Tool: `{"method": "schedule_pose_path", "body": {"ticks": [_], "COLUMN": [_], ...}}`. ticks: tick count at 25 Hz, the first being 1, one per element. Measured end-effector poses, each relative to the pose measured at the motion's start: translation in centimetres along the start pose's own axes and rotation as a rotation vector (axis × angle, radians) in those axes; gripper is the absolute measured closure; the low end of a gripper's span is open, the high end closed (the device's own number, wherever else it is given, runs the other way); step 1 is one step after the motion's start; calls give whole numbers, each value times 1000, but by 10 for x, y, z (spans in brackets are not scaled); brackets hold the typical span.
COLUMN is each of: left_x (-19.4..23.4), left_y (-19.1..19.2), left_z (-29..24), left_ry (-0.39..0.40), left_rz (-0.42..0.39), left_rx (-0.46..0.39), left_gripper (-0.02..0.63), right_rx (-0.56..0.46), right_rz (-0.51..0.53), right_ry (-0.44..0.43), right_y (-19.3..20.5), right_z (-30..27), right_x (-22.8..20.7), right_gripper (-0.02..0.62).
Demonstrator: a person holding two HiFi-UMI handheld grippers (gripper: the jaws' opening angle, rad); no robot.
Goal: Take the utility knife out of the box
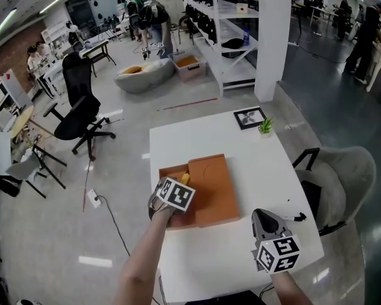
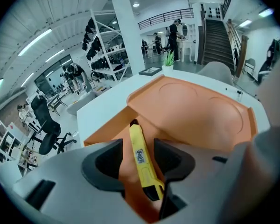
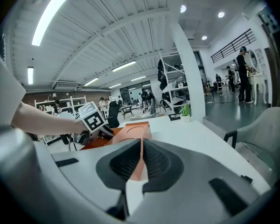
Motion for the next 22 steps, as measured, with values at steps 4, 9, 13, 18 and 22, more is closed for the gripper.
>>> {"method": "schedule_pose_path", "body": {"ticks": [4, 9, 13, 18, 22], "left_x": [3, 3, 1, 1, 2], "left_y": [-4, -5, -4, -4, -5], "left_z": [-10, -24, -28, -34, -35], "left_ry": [13, 13, 10, 34, 66], "left_rz": [-21, -32, -73, -78, -66], "left_rx": [26, 63, 112, 156, 182], "left_gripper": [420, 420, 420, 420, 420], "right_rx": [7, 13, 19, 23, 24], "right_rz": [-2, -9, -15, -13, -16], "right_ry": [5, 8, 7, 4, 7], "right_y": [-2, -3, -5, -6, -8], "right_z": [-6, -13, -16, -21, -22], "right_x": [-4, -10, -10, -9, -9], "right_gripper": [594, 594, 594, 594, 593]}}
Point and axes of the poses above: the fingertips, and each gripper's own axes: z backward along the fingers, x to its left, y out of its underside, the point moved 2 cm from there along z, backward along the fingers, and after that the axes turned 13 degrees about x, right-handed, at the moved point
